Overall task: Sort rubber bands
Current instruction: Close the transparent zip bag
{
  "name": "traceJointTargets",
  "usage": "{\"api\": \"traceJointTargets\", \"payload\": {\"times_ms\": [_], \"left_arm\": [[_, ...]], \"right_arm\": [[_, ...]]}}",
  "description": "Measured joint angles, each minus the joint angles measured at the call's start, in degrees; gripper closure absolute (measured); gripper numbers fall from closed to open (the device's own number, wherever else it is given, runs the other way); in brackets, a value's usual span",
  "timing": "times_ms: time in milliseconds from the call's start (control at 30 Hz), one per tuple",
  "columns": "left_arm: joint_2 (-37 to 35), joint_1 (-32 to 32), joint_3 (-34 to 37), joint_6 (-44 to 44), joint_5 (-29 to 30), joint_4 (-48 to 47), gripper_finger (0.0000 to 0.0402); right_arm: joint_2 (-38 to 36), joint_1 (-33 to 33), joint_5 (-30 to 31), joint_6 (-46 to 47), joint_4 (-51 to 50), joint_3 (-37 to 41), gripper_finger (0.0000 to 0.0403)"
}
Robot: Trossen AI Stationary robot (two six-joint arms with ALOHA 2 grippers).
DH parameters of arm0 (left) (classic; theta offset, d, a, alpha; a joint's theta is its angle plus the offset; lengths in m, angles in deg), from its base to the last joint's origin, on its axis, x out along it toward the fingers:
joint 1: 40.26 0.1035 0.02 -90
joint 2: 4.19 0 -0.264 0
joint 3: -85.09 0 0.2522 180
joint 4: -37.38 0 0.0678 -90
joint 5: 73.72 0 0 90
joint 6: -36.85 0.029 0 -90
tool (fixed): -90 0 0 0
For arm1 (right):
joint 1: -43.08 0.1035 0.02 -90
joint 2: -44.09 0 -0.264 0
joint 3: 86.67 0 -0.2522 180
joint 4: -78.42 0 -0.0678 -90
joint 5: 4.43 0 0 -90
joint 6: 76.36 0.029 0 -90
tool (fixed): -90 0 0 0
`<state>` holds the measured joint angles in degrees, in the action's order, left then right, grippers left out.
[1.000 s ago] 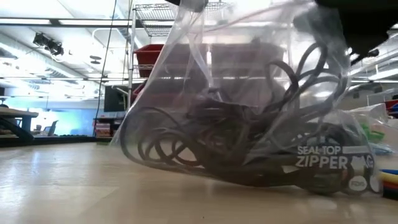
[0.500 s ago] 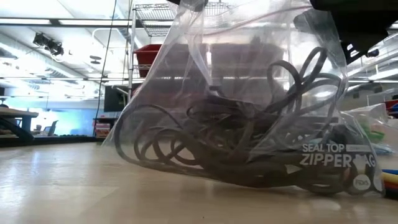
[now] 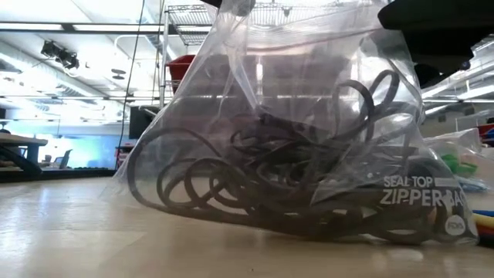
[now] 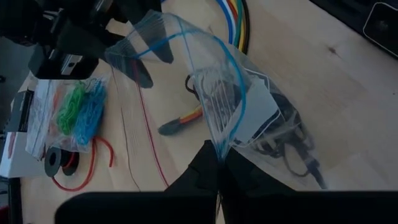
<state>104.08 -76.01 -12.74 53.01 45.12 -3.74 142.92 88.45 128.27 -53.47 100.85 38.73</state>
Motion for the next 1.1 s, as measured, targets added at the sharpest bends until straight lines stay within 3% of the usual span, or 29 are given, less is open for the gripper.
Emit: {"api": "traceJointTargets", "payload": {"times_ms": [1100], "left_arm": [[0.01,0.0,0.0,-0.22,0.0,0.17,0.0394]], "right_arm": [[0.0,0.66,1.24,-3.35,3.79,0.0,0.029]]}}
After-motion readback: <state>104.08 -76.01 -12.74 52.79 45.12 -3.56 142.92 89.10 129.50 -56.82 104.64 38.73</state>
